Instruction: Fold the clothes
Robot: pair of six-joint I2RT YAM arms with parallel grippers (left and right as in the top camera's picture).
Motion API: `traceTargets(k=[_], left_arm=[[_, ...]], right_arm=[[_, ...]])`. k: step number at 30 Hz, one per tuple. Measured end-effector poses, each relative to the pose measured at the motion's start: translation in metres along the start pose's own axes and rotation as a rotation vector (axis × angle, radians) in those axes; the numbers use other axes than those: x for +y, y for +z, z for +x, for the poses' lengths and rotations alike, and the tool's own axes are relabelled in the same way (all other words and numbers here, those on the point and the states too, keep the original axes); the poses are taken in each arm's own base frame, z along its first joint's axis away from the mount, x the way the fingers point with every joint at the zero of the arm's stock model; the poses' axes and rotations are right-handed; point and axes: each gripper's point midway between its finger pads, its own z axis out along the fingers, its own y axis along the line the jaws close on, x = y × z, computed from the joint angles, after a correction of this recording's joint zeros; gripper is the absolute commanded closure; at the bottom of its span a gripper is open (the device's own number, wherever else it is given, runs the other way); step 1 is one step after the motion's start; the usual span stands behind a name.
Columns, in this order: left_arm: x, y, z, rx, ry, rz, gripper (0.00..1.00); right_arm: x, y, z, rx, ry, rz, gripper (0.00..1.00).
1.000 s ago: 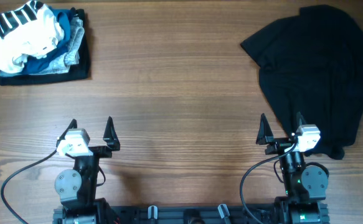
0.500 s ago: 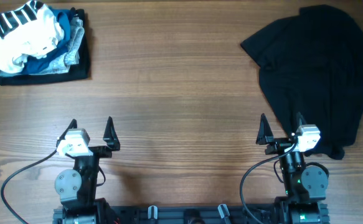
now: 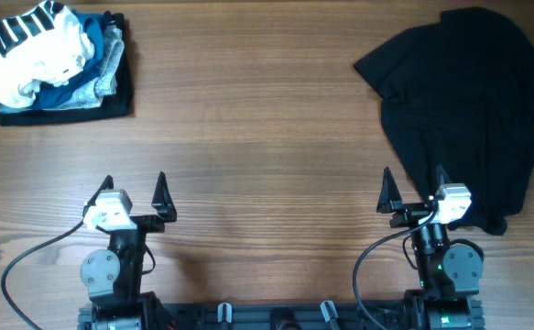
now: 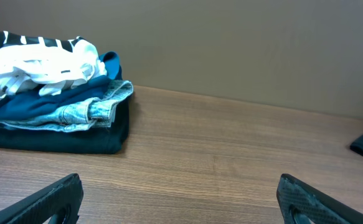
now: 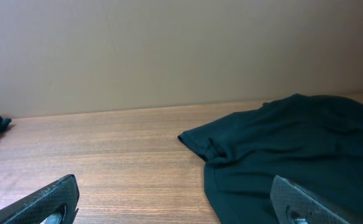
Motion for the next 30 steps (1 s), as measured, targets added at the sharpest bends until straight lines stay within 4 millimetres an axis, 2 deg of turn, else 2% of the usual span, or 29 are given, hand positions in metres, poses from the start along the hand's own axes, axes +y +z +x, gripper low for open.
traceTargets(k=[30], left_arm=[[0.014,-0.001,0.000,-0.006,0.000,-0.082,0.00]], right_arm=[[0.000,0.000,0.000,0.000,0.000,0.000,0.00]])
